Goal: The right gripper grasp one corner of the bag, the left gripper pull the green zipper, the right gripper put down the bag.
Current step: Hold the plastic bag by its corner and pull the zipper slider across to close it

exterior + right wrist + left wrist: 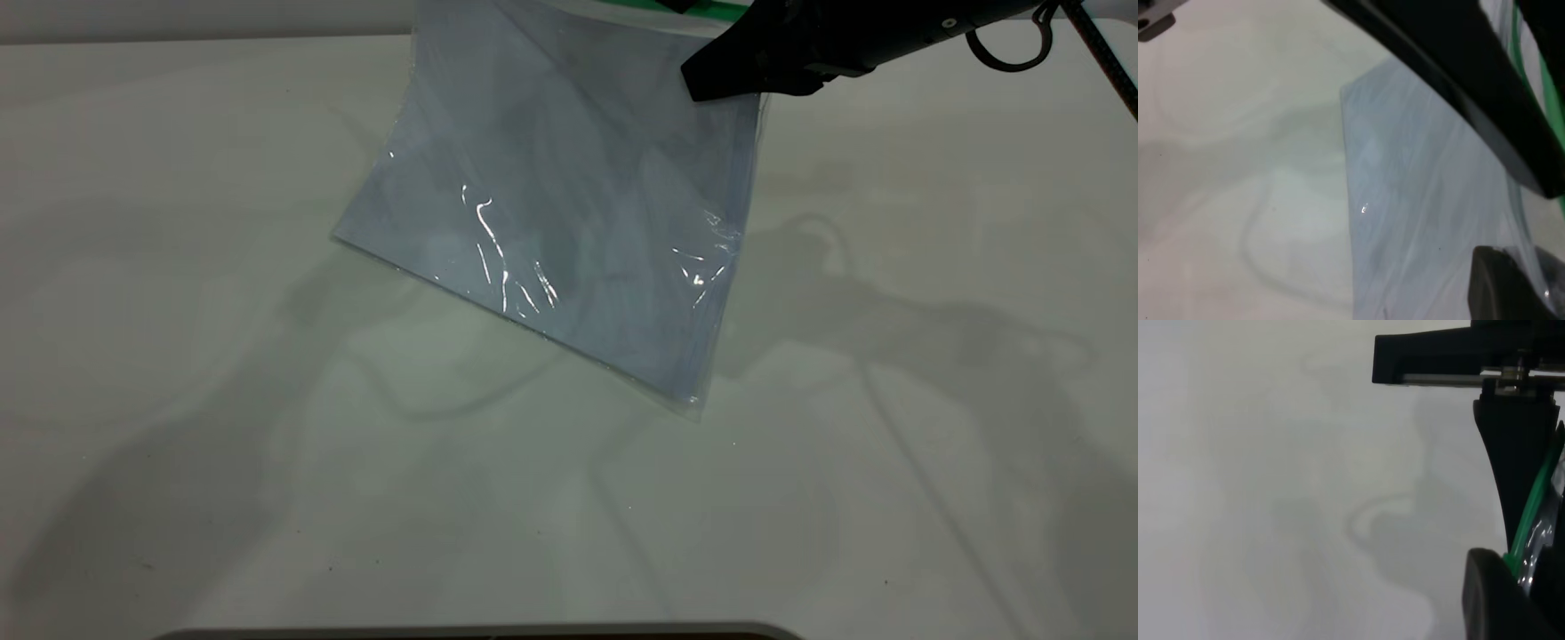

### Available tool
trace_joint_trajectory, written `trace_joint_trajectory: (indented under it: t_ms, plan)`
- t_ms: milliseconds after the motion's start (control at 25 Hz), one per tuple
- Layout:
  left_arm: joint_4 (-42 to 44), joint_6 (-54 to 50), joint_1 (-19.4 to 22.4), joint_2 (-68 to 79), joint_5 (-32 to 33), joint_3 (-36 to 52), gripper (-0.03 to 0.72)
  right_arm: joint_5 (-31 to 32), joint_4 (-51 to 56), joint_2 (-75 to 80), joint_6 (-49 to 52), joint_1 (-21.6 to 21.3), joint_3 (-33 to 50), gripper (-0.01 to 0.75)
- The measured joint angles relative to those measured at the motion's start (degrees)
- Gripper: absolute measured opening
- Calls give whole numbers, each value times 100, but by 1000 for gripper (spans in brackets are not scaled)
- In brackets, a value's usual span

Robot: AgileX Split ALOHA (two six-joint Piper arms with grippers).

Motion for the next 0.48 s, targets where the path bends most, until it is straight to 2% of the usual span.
trace_joint_trajectory:
  t_ms: [280, 480]
  plan:
    - [0, 0, 0, 0, 19, -1, 175, 0, 0, 0, 0, 0, 0, 35]
    - [0, 0, 0, 27, 19, -1, 224, 5, 0, 0, 0, 0, 0, 35]
